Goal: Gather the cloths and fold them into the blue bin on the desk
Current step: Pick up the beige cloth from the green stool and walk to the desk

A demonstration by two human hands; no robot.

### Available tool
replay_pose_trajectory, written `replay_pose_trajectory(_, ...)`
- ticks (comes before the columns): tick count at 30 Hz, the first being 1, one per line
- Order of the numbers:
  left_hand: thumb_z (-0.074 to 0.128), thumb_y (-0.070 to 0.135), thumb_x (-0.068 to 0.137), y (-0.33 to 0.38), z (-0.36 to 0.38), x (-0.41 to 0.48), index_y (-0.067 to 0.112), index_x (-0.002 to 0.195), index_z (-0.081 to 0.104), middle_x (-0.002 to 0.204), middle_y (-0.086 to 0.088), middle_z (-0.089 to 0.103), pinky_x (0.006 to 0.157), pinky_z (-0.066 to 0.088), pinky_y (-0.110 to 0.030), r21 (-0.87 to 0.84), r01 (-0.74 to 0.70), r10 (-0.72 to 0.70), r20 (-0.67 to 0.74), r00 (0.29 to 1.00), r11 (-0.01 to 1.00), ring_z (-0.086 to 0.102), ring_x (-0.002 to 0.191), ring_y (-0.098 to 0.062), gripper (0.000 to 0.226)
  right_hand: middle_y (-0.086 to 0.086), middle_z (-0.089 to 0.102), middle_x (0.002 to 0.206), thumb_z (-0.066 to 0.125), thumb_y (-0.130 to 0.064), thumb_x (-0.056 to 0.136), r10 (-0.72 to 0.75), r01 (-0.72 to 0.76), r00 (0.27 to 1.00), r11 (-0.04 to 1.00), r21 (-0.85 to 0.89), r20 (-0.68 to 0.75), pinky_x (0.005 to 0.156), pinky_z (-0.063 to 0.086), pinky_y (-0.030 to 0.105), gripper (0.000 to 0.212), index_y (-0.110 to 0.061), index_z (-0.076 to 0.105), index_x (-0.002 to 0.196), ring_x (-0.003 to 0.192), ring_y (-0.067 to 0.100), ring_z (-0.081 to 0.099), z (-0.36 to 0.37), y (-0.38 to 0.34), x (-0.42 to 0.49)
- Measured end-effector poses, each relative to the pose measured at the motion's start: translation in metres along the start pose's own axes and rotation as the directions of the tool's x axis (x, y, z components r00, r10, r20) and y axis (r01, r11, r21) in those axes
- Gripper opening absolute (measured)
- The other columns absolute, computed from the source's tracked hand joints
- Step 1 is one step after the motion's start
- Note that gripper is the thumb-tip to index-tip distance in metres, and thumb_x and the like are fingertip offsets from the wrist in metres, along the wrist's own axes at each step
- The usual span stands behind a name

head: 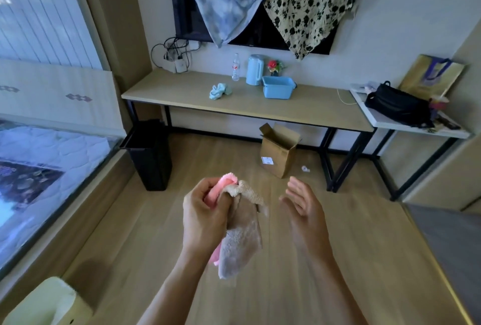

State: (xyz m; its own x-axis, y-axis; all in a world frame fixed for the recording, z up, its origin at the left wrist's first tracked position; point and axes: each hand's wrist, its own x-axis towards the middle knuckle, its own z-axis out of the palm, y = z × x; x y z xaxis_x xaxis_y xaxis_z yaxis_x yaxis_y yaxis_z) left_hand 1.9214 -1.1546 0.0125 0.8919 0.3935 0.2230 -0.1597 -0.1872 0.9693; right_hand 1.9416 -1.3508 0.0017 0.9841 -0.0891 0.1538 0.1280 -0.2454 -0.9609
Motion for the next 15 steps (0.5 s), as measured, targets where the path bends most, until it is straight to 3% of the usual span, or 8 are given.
replay_pose_trajectory(4,0.071,0.020,0.086,-0.009,0.037,0.101,0.033,0.087,0.073,0.077,0.007,0.075,0.055,0.059,-0.027,0.000,-0.003,0.003,0.017,1.000,1.000,0.071,0.067,-0.013,0.013,-0.009,0.058,0.140,0.066,-0.022,0.095,-0.009,0.009,1.000,1.000,-0.002,-0.029,0.111,0.043,0.031,0.048,-0.026,0.051,0.141,0.126,0.002,0.056,0.012,0.003,0.100)
replay_pose_trajectory(8,0.071,0.022,0.085,-0.025,0.073,0.194,0.033,0.087,0.073,0.078,0.007,0.075,0.056,0.058,-0.023,0.003,-0.007,0.007,0.011,1.000,1.000,0.071,0.070,-0.013,0.011,-0.013,0.058,0.139,0.066,-0.024,0.096,0.000,0.001,0.999,1.000,0.009,-0.043,0.108,0.042,0.024,0.048,-0.029,0.051,0.141,0.125,-0.001,0.056,0.032,0.015,0.197)
replay_pose_trajectory(15,0.072,0.023,0.085,-0.070,0.139,0.355,0.034,0.090,0.073,0.077,0.010,0.075,0.055,0.059,-0.027,0.037,-0.021,0.021,-0.021,1.000,0.999,0.071,0.068,-0.010,0.011,-0.005,0.060,0.138,0.065,-0.015,0.096,0.009,-0.009,1.000,0.996,0.084,-0.003,0.109,0.044,0.031,0.042,-0.029,0.053,0.134,0.125,0.007,0.058,0.086,0.060,0.377)
